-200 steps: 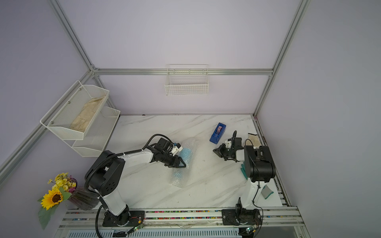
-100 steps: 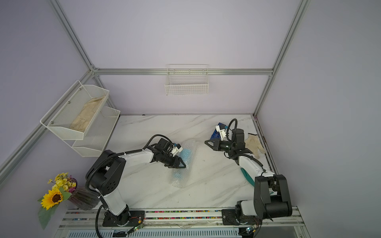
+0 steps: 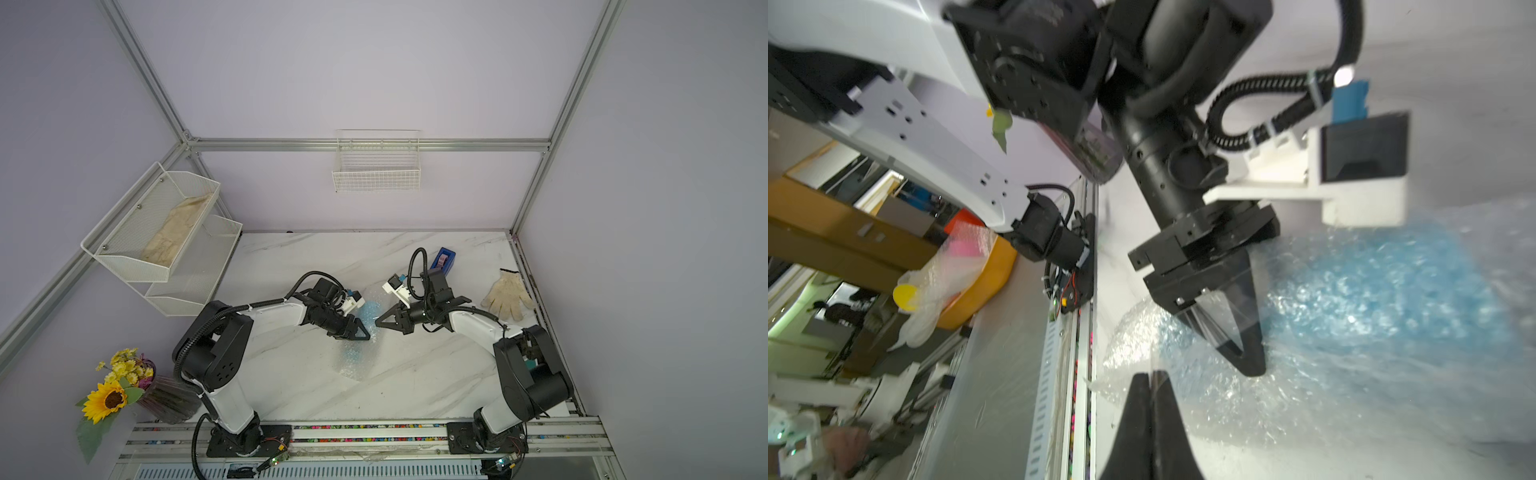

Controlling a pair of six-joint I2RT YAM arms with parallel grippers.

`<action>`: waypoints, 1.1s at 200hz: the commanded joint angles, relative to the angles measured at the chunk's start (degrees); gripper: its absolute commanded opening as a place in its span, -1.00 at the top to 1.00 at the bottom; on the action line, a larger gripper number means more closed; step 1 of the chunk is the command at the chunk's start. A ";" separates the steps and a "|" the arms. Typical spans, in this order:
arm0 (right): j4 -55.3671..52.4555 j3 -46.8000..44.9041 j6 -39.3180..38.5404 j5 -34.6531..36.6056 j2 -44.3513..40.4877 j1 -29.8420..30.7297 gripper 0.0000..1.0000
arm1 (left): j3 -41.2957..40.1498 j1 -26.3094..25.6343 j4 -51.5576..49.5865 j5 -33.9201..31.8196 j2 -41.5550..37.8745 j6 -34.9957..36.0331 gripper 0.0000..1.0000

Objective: Wrap wine glasses in bubble wrap
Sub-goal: Stick the tape on the bubble wrap.

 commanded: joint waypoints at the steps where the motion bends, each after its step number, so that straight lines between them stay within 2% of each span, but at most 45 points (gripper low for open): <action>1: -14.26 4.43 -15.40 -0.28 4.22 0.05 1.00 | 3.77 0.39 -0.26 2.34 -0.61 1.83 -0.04; 21: -20.14 8.62 -19.27 2.33 8.00 0.05 1.00 | 4.12 0.65 -0.34 3.03 -0.59 1.92 -0.03; 64: -24.11 13.01 -24.83 -0.02 12.73 0.75 1.00 | 4.75 0.82 -0.60 3.34 -0.33 2.13 -0.04; 168: -31.31 23.28 -30.42 -1.09 16.79 2.44 1.00 | 5.53 0.84 -1.31 3.30 -0.03 2.27 -0.03; 220: -32.45 22.58 -30.32 0.70 22.49 2.37 1.00 | 5.58 0.83 -1.58 3.46 -0.02 2.29 -0.02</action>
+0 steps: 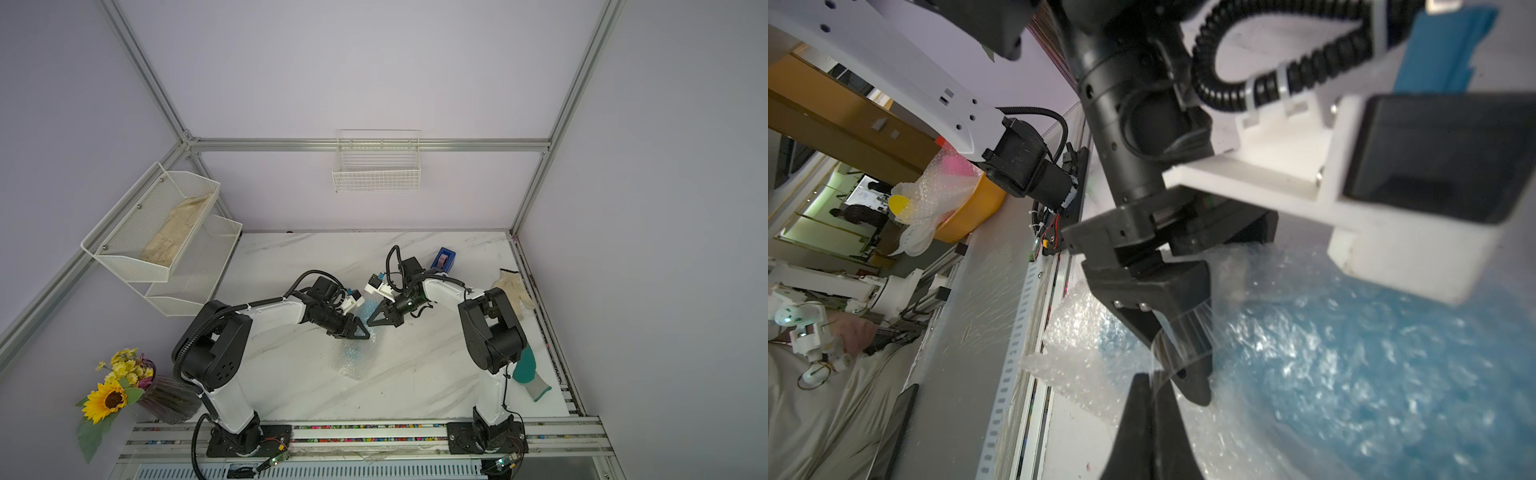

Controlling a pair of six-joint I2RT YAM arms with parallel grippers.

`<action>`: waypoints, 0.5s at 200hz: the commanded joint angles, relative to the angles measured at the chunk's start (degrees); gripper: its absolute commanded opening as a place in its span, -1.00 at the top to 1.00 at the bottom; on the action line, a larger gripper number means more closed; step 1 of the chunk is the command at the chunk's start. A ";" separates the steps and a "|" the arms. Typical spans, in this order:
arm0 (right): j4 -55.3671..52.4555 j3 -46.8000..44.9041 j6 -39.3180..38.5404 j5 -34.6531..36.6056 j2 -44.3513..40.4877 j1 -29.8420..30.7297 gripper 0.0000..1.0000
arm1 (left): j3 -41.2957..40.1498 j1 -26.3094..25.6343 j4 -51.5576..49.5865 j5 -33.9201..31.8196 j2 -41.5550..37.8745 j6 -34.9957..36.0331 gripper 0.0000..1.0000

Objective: Wrap wine glasses in bubble wrap
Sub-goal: Stick the tape on the bubble wrap.

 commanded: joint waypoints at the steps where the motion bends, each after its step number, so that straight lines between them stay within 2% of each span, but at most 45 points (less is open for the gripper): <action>1: -2.89 -0.41 -2.20 -0.15 2.50 0.16 1.00 | 4.74 0.24 -0.09 1.83 -0.06 1.34 -0.02; 100: -4.36 2.56 5.63 2.91 5.14 -0.25 1.00 | 4.87 0.31 -0.16 2.02 0.01 1.39 -0.02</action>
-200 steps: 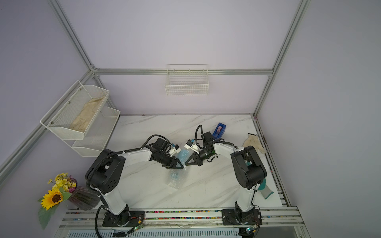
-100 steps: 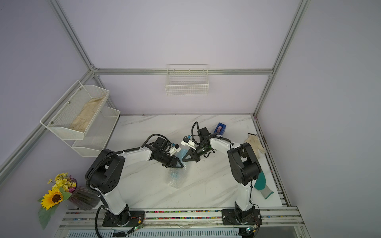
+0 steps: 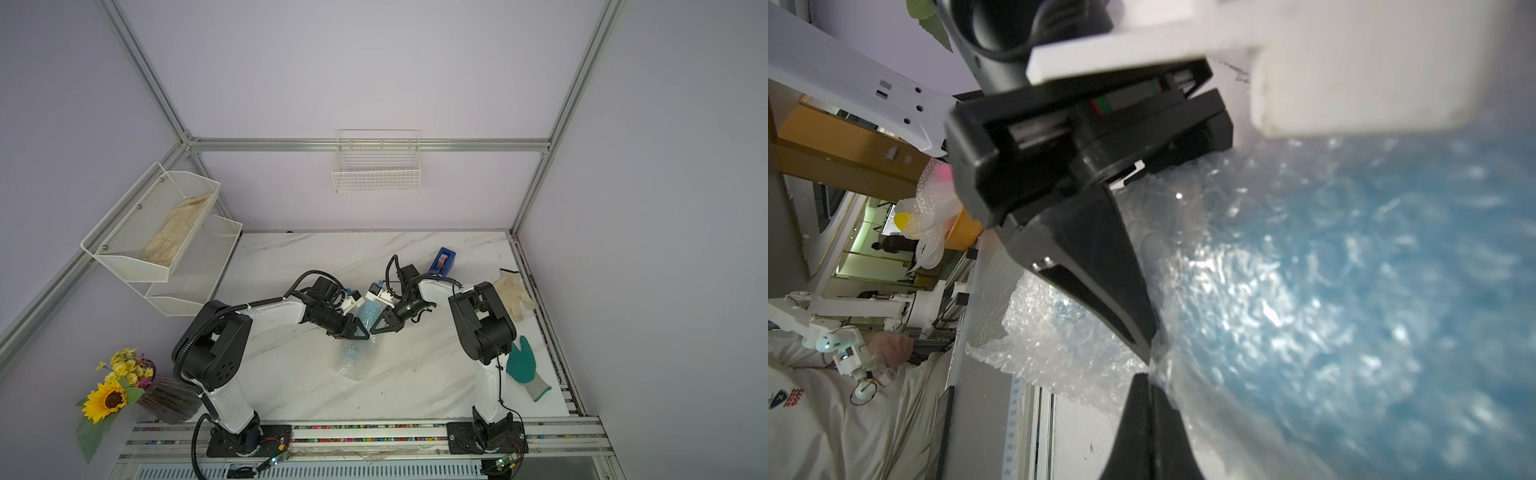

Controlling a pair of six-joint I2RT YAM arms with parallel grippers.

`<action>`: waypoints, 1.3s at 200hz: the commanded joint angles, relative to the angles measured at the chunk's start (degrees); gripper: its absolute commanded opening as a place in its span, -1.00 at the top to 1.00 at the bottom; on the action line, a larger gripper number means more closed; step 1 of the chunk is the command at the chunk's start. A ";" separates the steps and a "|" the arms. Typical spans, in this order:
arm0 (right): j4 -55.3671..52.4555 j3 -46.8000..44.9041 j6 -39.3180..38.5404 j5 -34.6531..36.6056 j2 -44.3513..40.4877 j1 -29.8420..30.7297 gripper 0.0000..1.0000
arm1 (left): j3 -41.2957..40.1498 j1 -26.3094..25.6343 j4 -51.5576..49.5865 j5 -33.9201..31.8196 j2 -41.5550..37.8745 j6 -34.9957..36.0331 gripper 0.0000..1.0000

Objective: Wrap wine glasses in bubble wrap
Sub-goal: Stick the tape on the bubble wrap.

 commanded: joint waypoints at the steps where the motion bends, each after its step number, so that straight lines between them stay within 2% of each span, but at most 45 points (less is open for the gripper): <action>1: -1.39 2.09 1.61 0.05 1.28 -0.21 1.00 | 4.87 0.27 0.25 2.00 -0.04 1.38 -0.02; 25: -0.76 3.41 6.69 2.01 1.96 -0.19 1.00 | 4.87 0.31 0.24 2.00 0.00 1.31 -0.02; 78: -0.60 3.32 10.99 6.51 1.01 -0.22 1.00 | 4.89 0.25 0.26 2.28 0.10 1.38 -0.02; 154: 1.02 3.85 13.98 4.47 -0.51 -0.17 1.00 | 5.00 0.31 0.32 1.91 0.77 1.27 -0.01; 197: 0.11 3.99 14.49 6.36 -3.60 -1.04 0.47 | 4.80 0.25 0.32 1.63 0.45 1.22 0.00; 221: -0.36 3.98 16.19 9.36 -5.16 -1.90 0.30 | 4.67 0.29 0.32 1.56 0.36 1.22 0.00; 260: -0.59 3.31 18.02 13.04 -7.67 -2.84 0.25 | 4.74 0.31 0.32 1.65 0.26 1.23 0.00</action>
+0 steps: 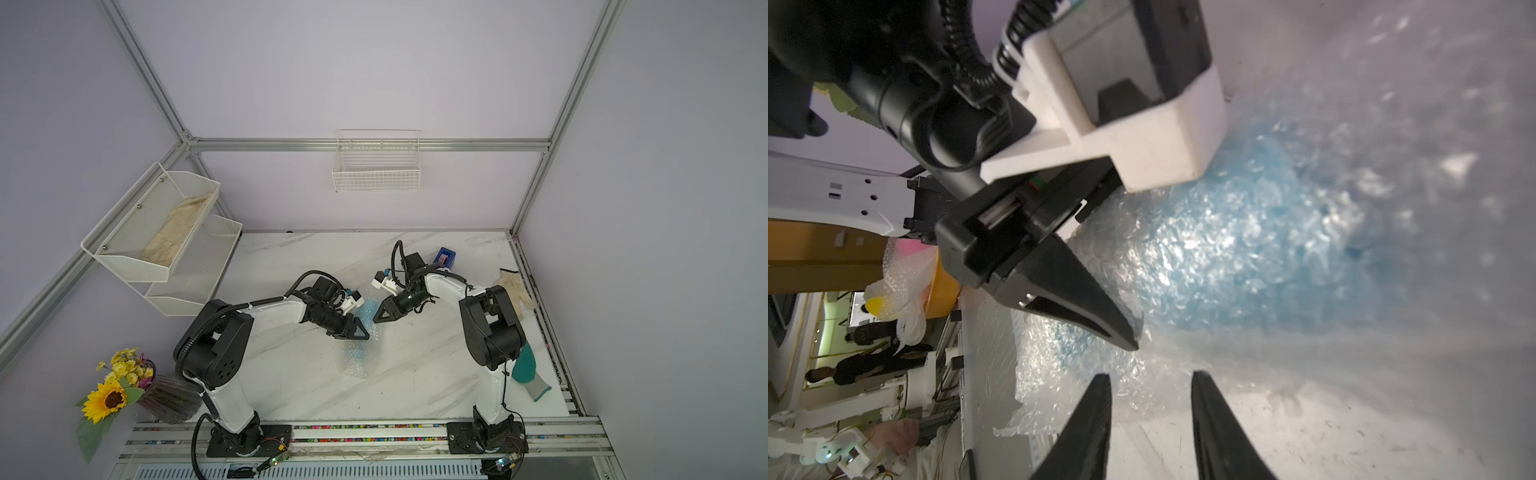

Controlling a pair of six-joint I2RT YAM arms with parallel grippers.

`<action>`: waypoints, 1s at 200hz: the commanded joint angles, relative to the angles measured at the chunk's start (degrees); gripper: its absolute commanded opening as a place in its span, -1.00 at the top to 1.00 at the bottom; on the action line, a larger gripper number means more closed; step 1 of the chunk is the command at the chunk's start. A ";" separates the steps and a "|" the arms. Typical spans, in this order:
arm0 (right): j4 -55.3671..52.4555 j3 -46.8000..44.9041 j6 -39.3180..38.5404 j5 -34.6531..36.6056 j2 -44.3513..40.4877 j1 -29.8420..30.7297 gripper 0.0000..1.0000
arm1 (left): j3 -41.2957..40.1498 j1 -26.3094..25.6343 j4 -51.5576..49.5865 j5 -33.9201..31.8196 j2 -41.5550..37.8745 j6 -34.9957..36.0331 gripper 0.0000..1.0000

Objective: Wrap wine glasses in bubble wrap
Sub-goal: Stick the tape on the bubble wrap.

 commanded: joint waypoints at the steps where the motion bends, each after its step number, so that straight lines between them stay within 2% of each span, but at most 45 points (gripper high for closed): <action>1: -0.11 0.41 0.90 2.72 -2.84 -0.78 0.25 | 4.50 0.25 0.54 1.47 -0.42 1.23 0.00; 25: 0.15 0.03 2.70 5.36 -4.88 -1.44 0.29 | 4.44 0.28 0.54 1.43 -0.39 1.22 0.01; 42: 1.61 -0.46 3.50 4.01 -7.34 -1.59 0.35 | 4.47 0.22 0.54 1.45 -0.26 1.22 0.01; 67: 9.85 -5.61 8.16 -1.82 -12.80 -1.05 0.55 | 4.56 0.24 0.54 1.52 -0.02 1.23 0.01; 99: 26.14 -16.49 17.53 -3.03 -17.17 1.66 0.85 | 4.86 0.23 0.55 1.61 -0.26 1.13 0.00; 122: 34.16 -20.88 22.47 -3.90 -16.48 4.28 0.86 | 4.76 0.28 0.54 1.51 -0.38 1.05 0.00; 200: 39.99 -22.02 25.80 0.45 -11.74 5.62 0.83 | 4.77 0.22 0.31 1.64 -1.07 1.22 0.00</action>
